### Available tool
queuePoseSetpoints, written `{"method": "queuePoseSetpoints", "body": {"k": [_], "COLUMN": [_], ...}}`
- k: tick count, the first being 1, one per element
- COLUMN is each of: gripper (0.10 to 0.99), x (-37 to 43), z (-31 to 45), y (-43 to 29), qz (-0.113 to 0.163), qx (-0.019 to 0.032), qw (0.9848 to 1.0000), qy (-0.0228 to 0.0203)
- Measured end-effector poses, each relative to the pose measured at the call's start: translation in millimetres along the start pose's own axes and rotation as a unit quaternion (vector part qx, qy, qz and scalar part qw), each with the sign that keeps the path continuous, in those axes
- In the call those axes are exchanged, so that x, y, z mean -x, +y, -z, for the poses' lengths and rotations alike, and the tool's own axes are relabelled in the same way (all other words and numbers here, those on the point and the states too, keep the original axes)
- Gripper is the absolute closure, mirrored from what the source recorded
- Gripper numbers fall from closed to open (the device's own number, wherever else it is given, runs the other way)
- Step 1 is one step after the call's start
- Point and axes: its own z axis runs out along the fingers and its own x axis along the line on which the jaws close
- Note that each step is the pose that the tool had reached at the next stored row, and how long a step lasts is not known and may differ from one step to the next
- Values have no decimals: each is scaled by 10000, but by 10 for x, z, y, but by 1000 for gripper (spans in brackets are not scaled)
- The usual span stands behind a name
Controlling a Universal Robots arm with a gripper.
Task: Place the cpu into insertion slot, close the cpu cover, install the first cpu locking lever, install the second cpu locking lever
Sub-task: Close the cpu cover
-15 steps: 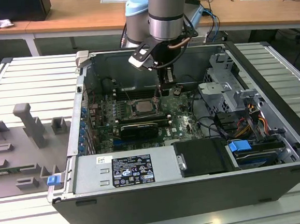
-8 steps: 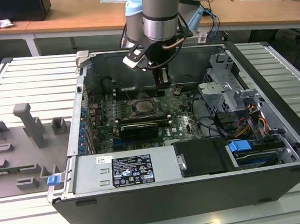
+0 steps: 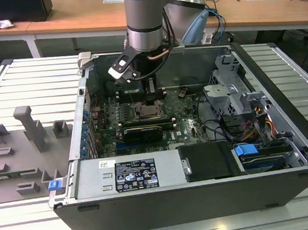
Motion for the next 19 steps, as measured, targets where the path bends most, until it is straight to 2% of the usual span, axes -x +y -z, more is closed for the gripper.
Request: {"method": "queuePoseSetpoints", "body": {"k": [3, 7, 11, 19], "gripper": [980, 980, 980, 980], "x": [-3, -14, -19, -23], "z": [-45, -69, -137, -186], "y": [-31, -155, -165, -167], "qz": [110, 132, 133, 133], "qx": [4, 5, 5, 11], "qw": [9999, 9999, 9999, 9999], "qy": [10, 11, 12, 10]}}
